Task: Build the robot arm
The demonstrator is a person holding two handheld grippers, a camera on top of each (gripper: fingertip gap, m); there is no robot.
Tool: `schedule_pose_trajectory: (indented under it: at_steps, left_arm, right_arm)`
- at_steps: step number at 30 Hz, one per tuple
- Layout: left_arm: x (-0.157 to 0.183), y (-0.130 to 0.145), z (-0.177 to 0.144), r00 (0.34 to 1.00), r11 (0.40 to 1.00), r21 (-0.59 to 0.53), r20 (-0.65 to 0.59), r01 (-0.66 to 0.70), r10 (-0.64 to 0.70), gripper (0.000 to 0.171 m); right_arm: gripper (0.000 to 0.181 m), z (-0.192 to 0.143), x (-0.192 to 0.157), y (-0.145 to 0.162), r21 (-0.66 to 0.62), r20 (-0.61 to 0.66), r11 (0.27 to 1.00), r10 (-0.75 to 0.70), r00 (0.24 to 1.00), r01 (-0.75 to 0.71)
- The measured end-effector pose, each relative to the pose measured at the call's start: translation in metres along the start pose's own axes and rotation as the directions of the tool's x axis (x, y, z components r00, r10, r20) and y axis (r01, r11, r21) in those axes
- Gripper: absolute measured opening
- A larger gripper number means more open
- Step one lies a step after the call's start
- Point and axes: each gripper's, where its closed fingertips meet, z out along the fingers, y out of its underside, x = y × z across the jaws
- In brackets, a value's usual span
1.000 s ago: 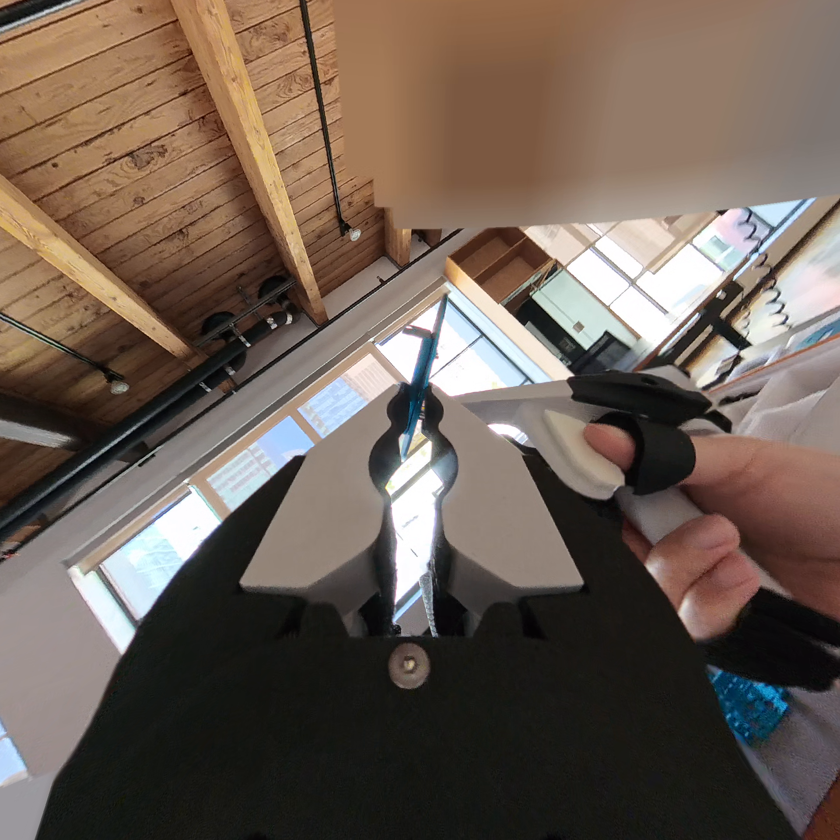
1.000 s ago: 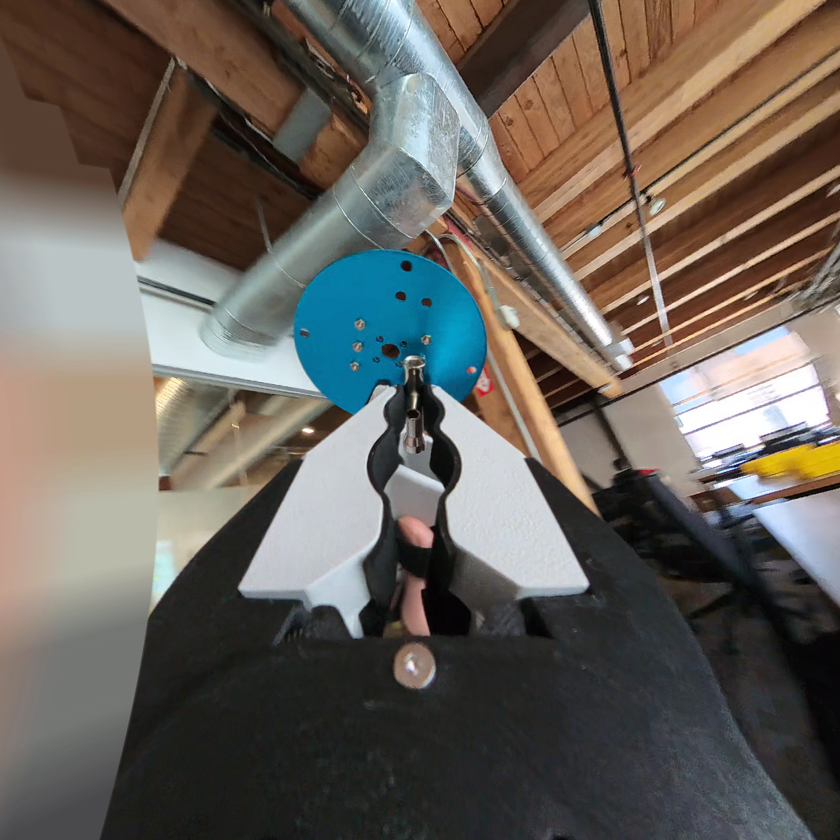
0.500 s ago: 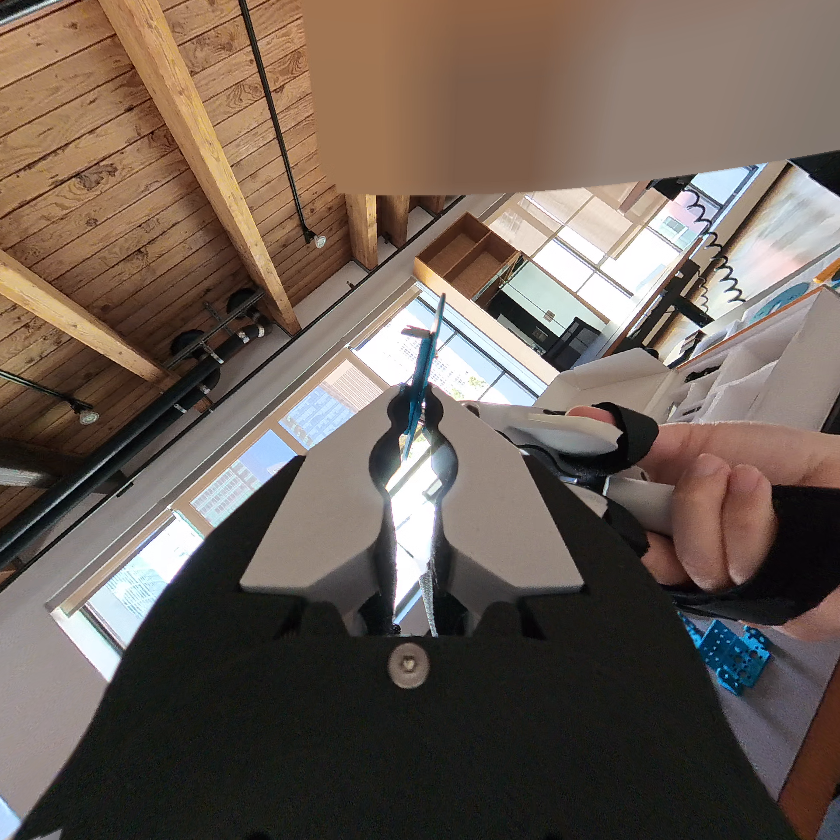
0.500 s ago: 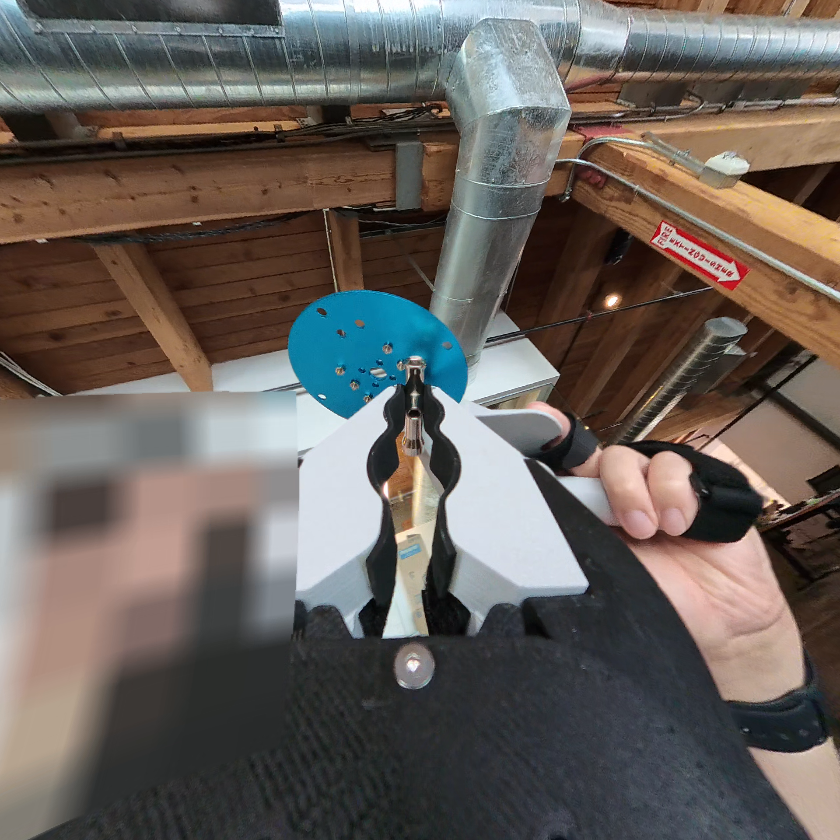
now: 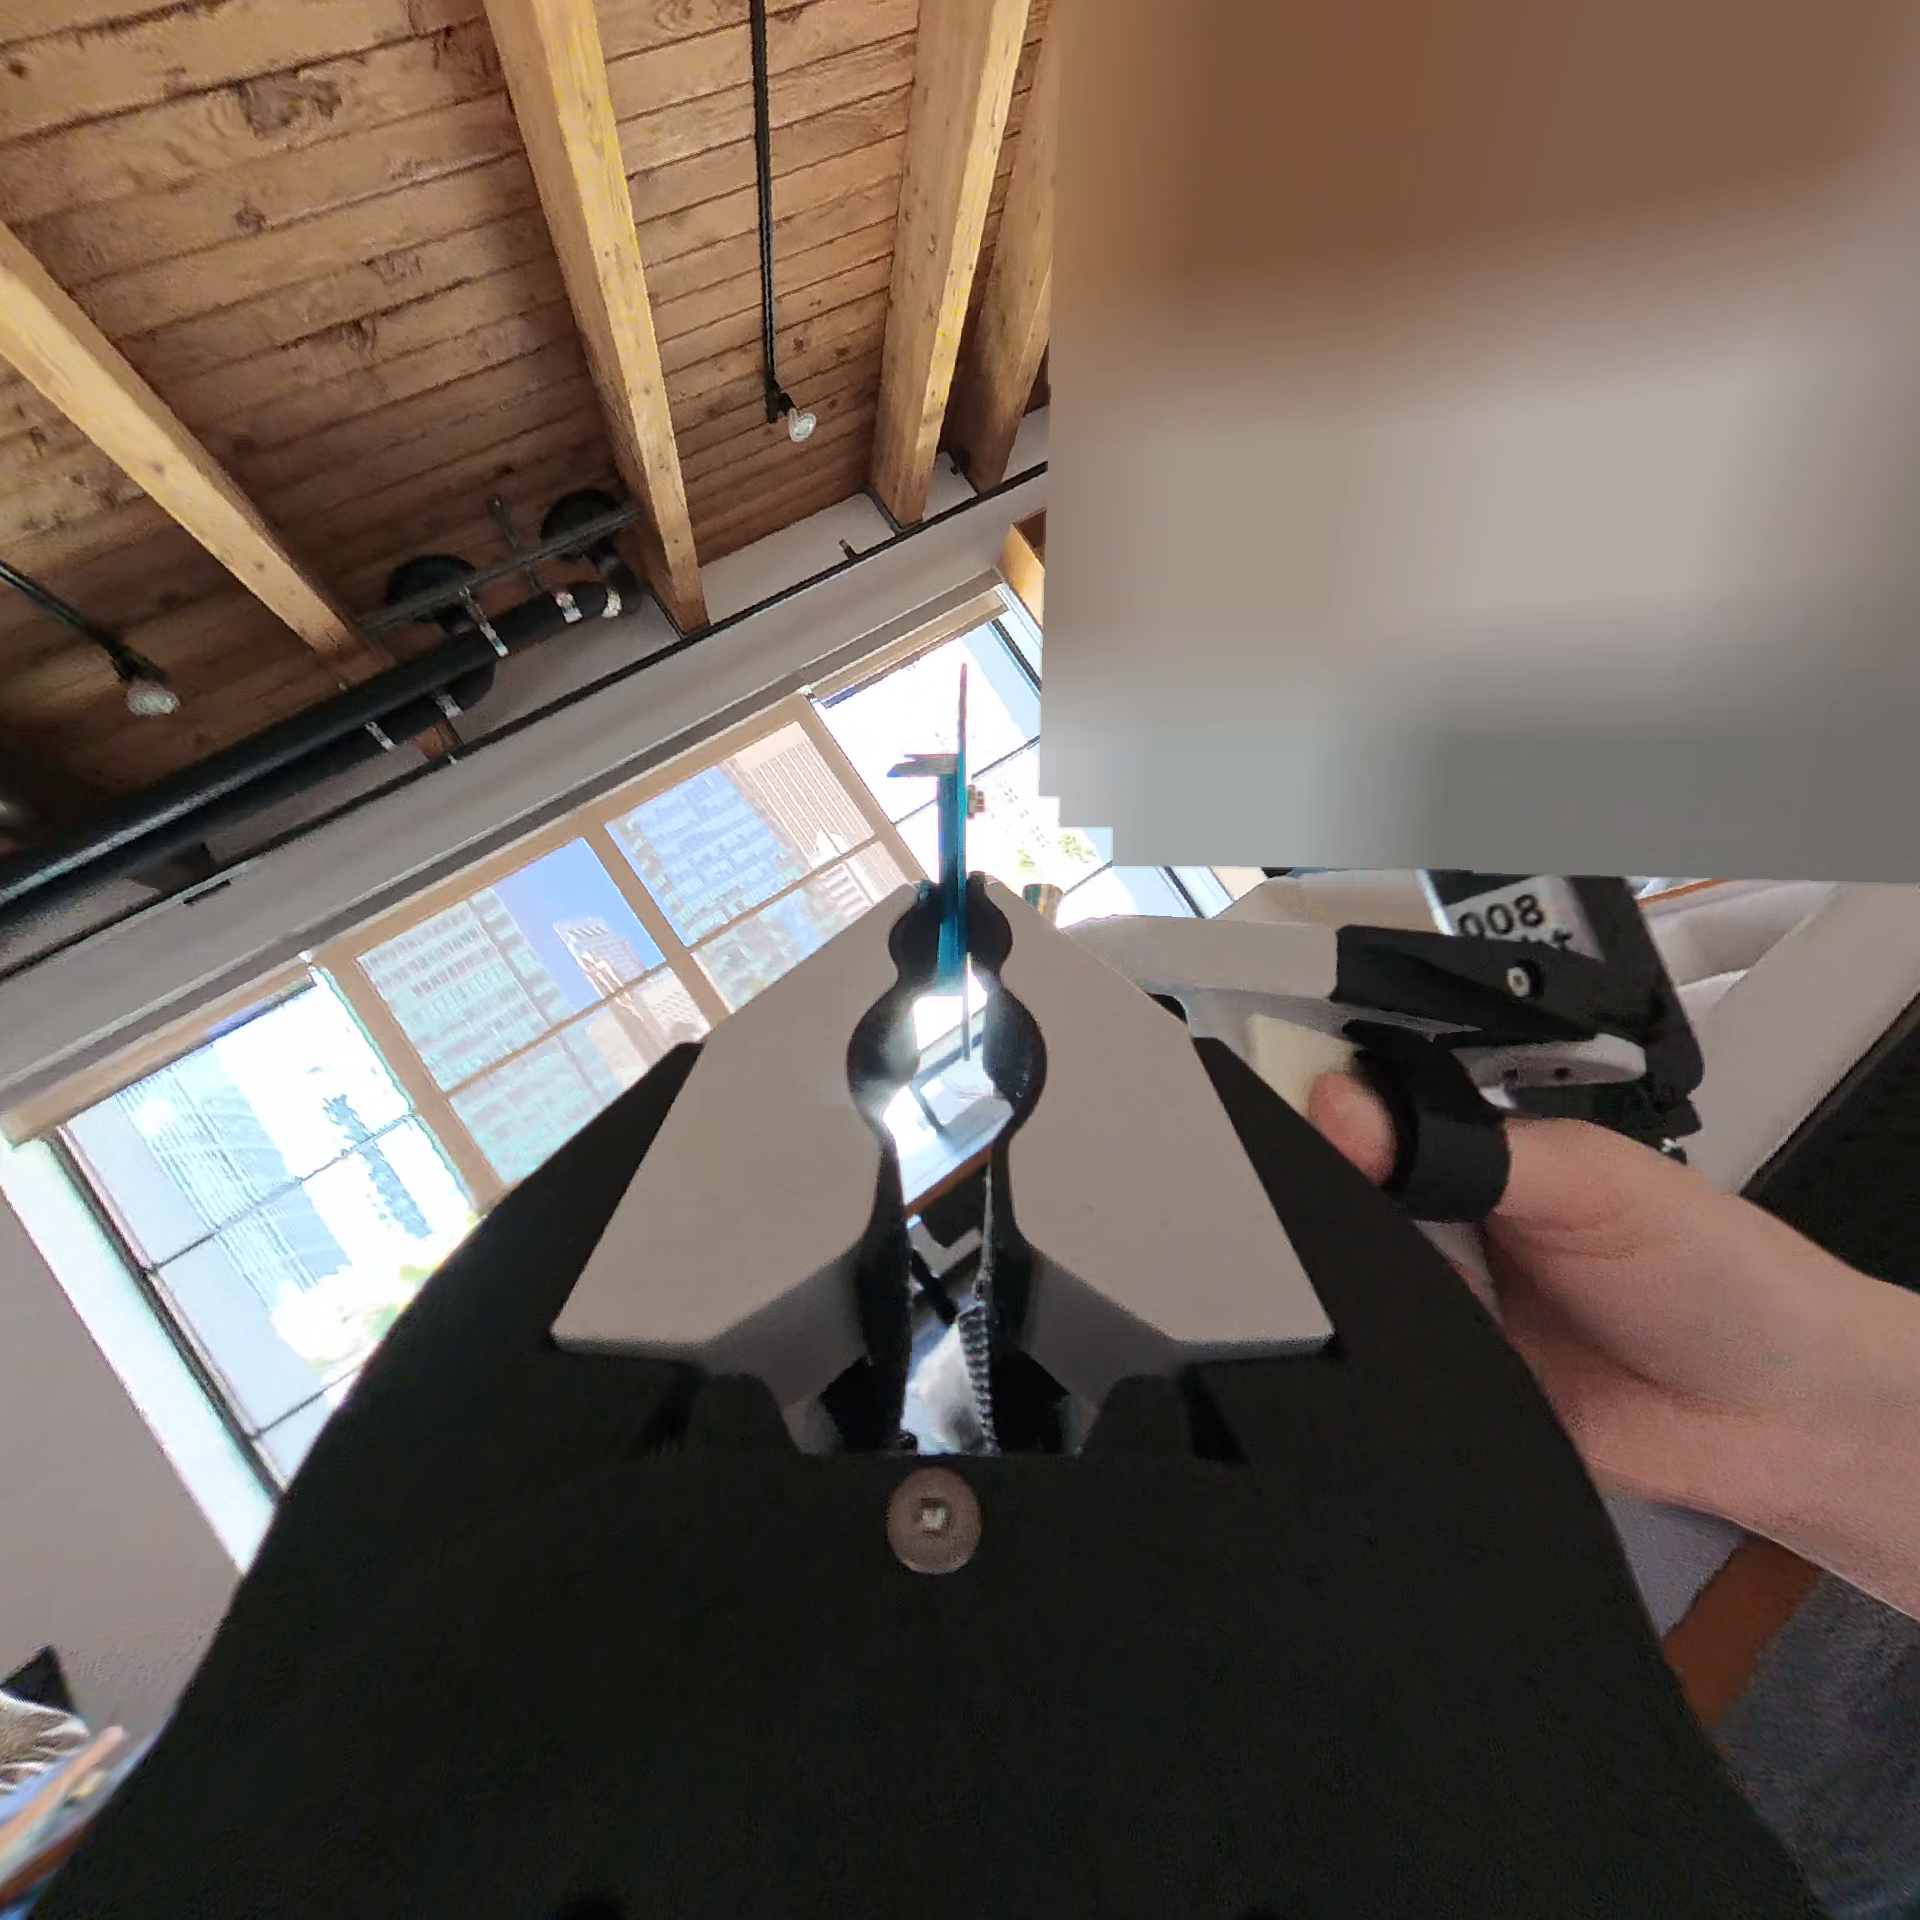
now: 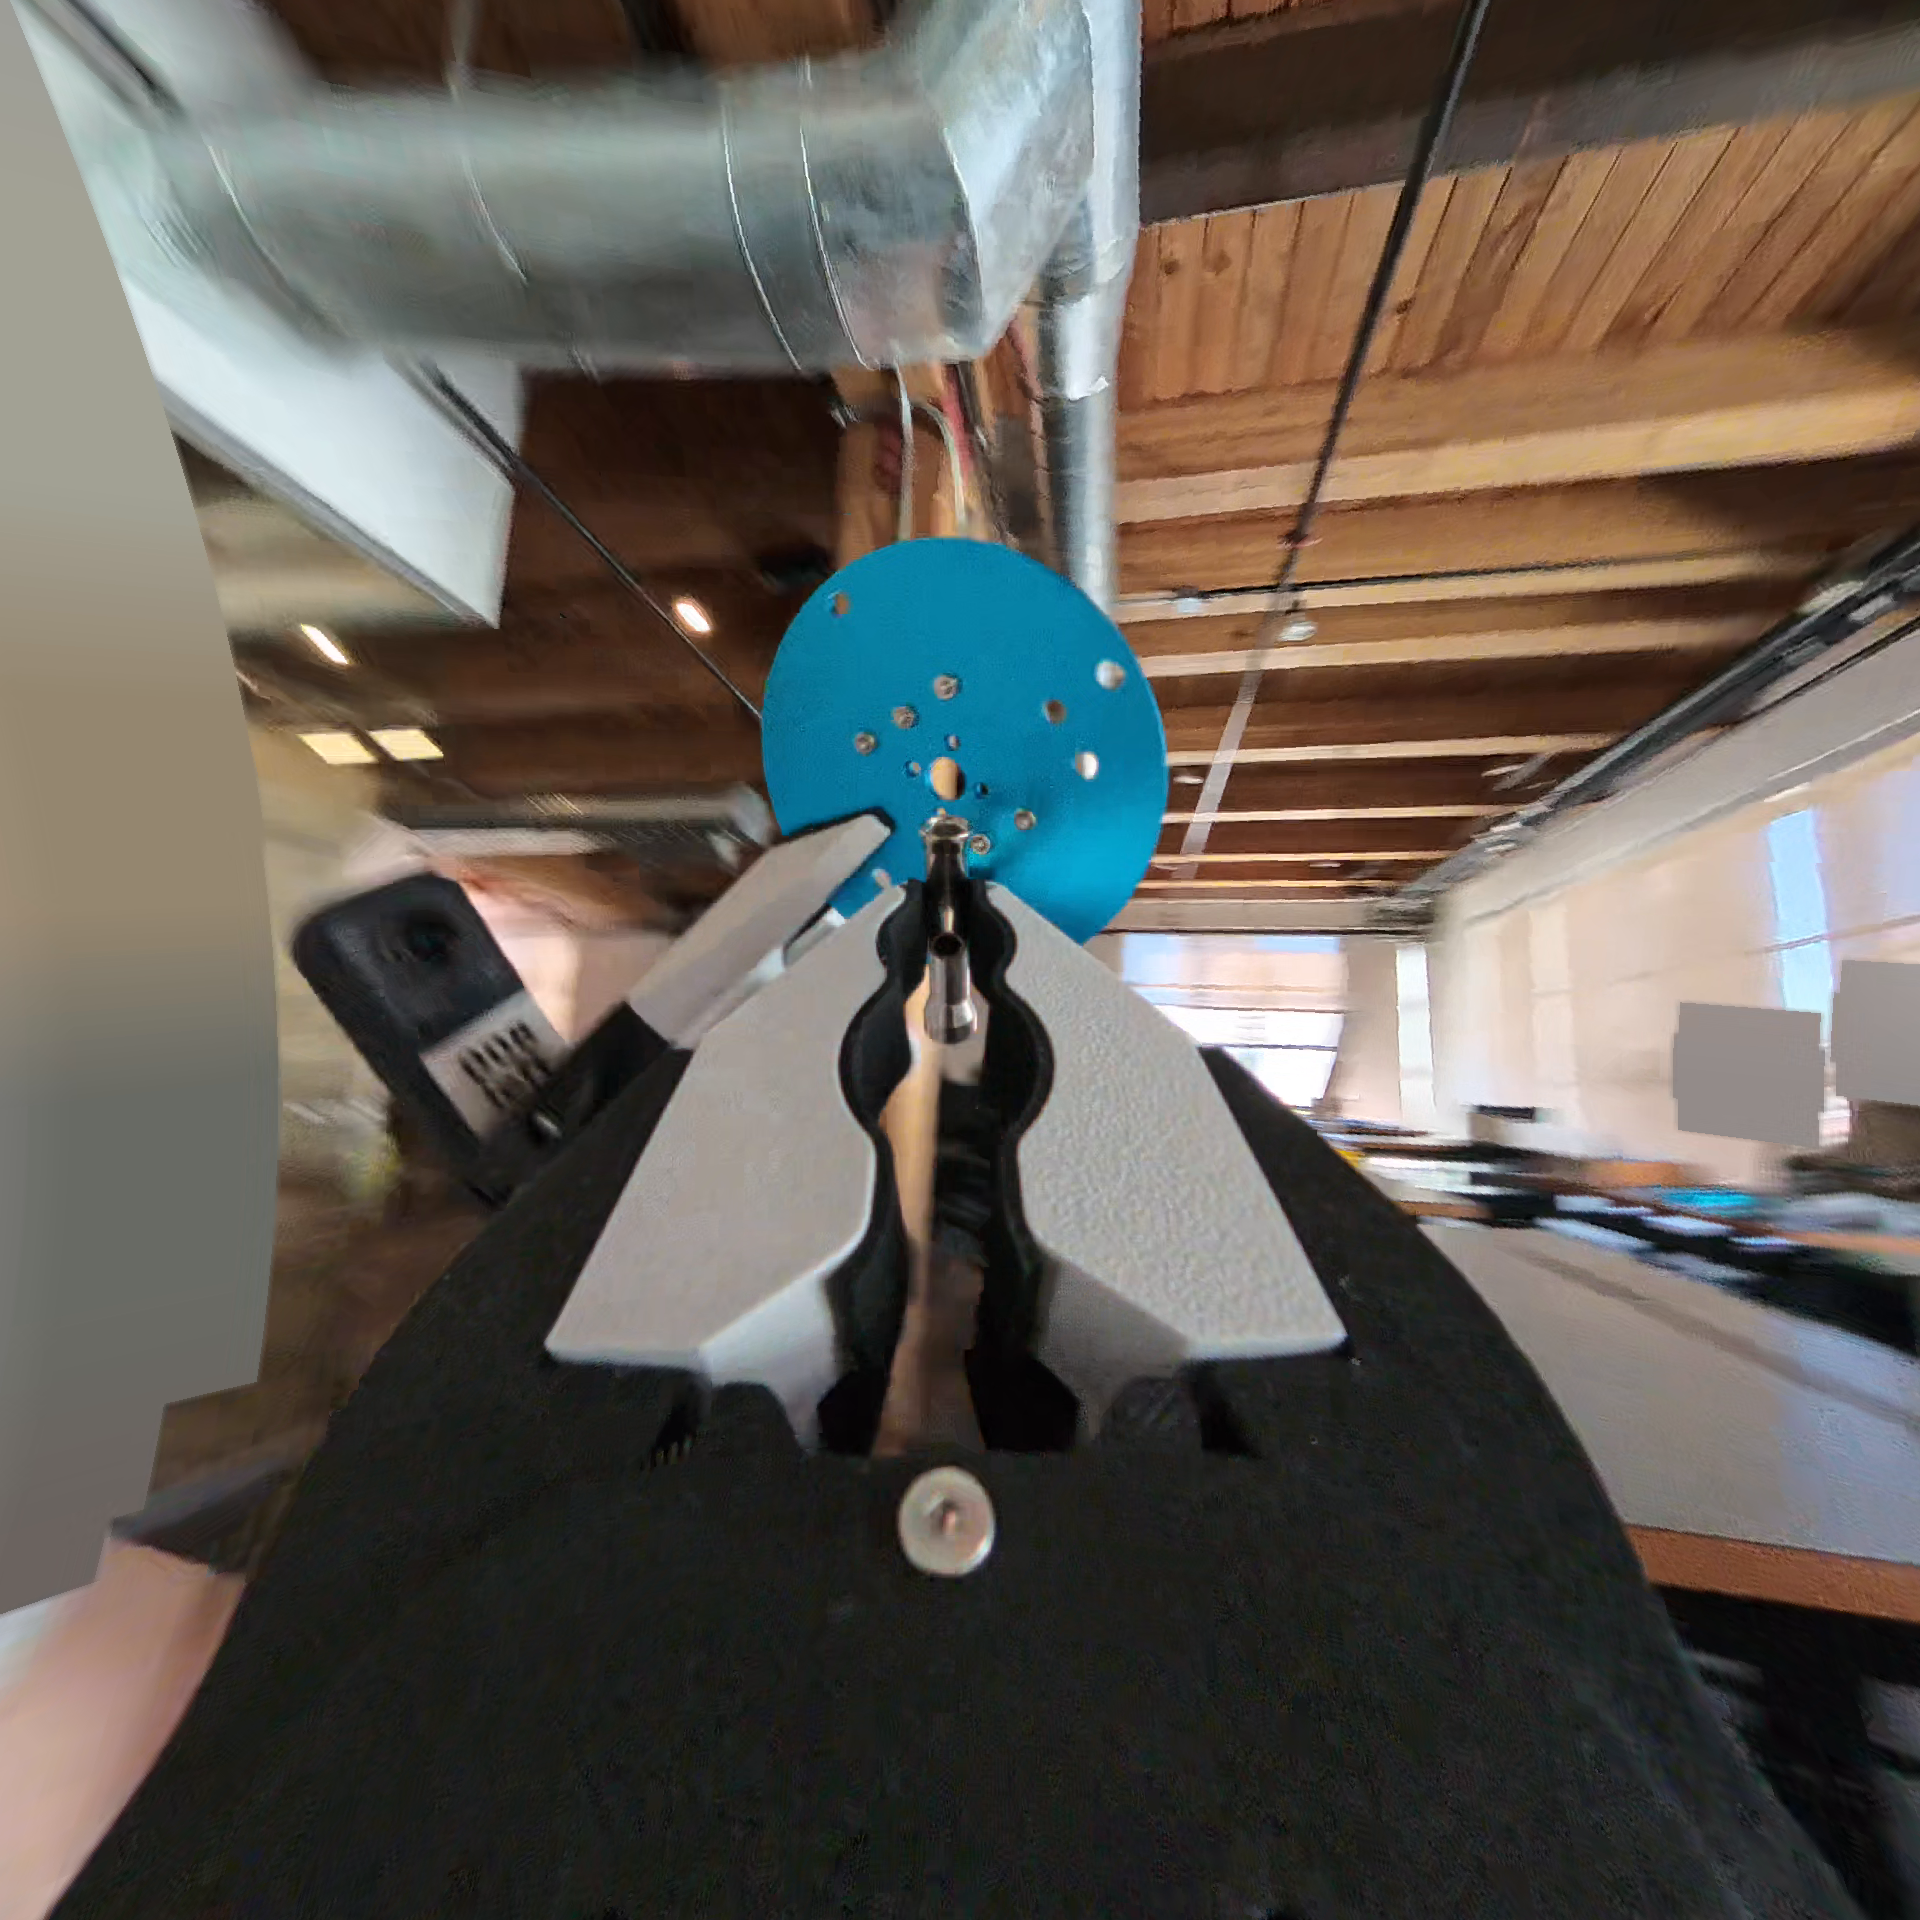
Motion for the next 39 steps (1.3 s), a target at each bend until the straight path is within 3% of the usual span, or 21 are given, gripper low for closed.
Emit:
schedule_pose_trajectory:
  at_steps: [2,3,6,9,10,12,14,26,32,39]
  left_arm:
    - [-0.003,0.003,-0.001,0.998,0.998,-0.003,0.001,0.056,-0.056,0.003]
    - [-0.005,0.002,-0.002,0.997,0.997,0.005,0.007,0.078,-0.078,0.003]
    - [-0.01,-0.003,-0.005,0.994,0.994,0.018,0.012,0.11,-0.11,0.003]
    - [-0.009,0.001,-0.005,0.998,0.998,-0.022,0.015,0.055,-0.055,0.003]
    - [-0.008,0.001,-0.005,0.999,0.999,-0.03,0.018,0.037,-0.036,0.003]
    - [-0.008,0.001,-0.006,1.0,0.999,-0.037,0.021,0.016,-0.015,0.003]
    - [-0.009,0.002,-0.007,1.0,0.999,-0.039,0.025,0.015,-0.014,0.003]
    - [-0.012,0.007,-0.01,0.999,0.998,-0.058,0.026,0.04,-0.038,0.003]
    - [-0.015,0.009,-0.008,0.998,0.995,-0.082,0.035,0.062,-0.059,0.003]
    - [-0.017,0.013,-0.005,0.996,0.992,-0.117,0.074,0.054,-0.046,0.003]
  right_arm:
    - [0.006,-0.001,0.002,0.002,-0.099,-0.055,0.956,-0.281,0.958,0.275]
    - [0.006,-0.002,0.003,0.001,-0.147,-0.08,0.894,-0.437,0.896,0.423]
    - [0.006,-0.002,0.002,0.004,-0.298,-0.06,0.596,-0.791,0.608,0.746]
    - [0.007,0.003,-0.003,0.005,-0.365,0.017,0.27,-0.955,0.297,0.891]
    - [0.007,0.004,-0.004,0.003,-0.376,0.024,0.198,-0.974,0.223,0.905]
    - [0.007,0.007,-0.01,0.006,-0.367,0.066,0.112,-0.987,0.146,0.923]
    - [0.007,0.008,-0.01,0.005,-0.377,0.077,0.047,-0.994,0.082,0.925]
    - [0.007,0.013,-0.004,0.009,-0.406,0.176,-0.138,-0.982,-0.071,0.903]
    - [0.007,0.014,0.0,0.013,-0.394,0.267,-0.286,-0.945,-0.189,0.874]
    - [0.007,0.015,0.005,0.014,-0.418,0.336,-0.367,-0.912,-0.234,0.831]
